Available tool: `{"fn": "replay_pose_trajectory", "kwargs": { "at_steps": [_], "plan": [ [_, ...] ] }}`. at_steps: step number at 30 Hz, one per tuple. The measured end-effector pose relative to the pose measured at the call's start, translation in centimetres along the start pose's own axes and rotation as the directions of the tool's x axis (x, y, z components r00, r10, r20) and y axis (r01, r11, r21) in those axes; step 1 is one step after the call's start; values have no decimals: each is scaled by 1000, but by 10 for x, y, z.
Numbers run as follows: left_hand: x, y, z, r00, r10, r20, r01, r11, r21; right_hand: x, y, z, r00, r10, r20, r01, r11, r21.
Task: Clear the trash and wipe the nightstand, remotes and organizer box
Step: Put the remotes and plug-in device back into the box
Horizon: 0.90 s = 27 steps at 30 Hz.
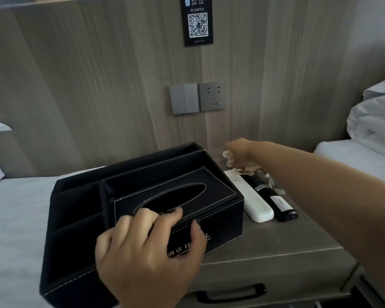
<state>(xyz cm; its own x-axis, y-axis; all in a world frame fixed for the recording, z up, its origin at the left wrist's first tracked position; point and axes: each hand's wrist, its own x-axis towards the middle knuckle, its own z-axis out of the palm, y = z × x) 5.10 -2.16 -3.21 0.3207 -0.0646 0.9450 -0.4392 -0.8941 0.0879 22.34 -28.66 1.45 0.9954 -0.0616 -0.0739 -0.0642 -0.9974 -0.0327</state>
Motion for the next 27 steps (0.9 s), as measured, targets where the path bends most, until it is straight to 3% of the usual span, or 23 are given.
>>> {"fn": "replay_pose_trajectory", "kwargs": {
  "at_steps": [2, 3, 5, 8, 9, 11, 13, 16, 23, 25, 27],
  "plan": [
    [-1, -2, 2, 1000, 10, -17, -10, 1000, -17, -5, -1, 5, 999, -17, 33, 17, 1000, 1],
    [-1, -2, 2, 1000, 15, -21, -16, 999, -28, -10, -1, 1, 999, -27, -22, 28, 999, 40],
    [-1, -5, 3, 999, 26, -26, -27, 998, -54, -35, -2, -10, 967, -30, -252, 73, 983, 166],
    [1, -9, 3, 998, 35, -58, -40, 994, -98, -97, -10, -5, 789, 45, -613, 178, 938, 298],
    [2, -11, 3, 997, 33, -70, -41, 993, -112, -120, -16, 5, 774, 61, -630, 181, 933, 312],
    [3, -12, 2, 995, 34, -92, -46, 990, -131, -156, -34, 33, 842, 75, -534, 122, 938, 326],
    [2, -13, -1, 993, 37, -110, -54, 987, -149, -172, -50, 60, 890, 89, -447, 42, 961, 274],
    [1, -14, -8, 990, 35, -136, -61, 980, -191, -177, -58, 81, 905, 99, -414, -28, 984, 175],
    [0, -15, -11, 987, 34, -157, -67, 974, -214, -192, -48, 76, 823, 184, -537, -51, 966, 254],
    [1, -15, -7, 986, 21, -165, -58, 973, -221, -200, -41, 74, 730, 294, -617, -11, 908, 420],
    [4, -15, -2, 987, 7, -161, -45, 971, -237, -207, -32, 73, 677, 512, -528, -12, 725, 688]
  ]
}}
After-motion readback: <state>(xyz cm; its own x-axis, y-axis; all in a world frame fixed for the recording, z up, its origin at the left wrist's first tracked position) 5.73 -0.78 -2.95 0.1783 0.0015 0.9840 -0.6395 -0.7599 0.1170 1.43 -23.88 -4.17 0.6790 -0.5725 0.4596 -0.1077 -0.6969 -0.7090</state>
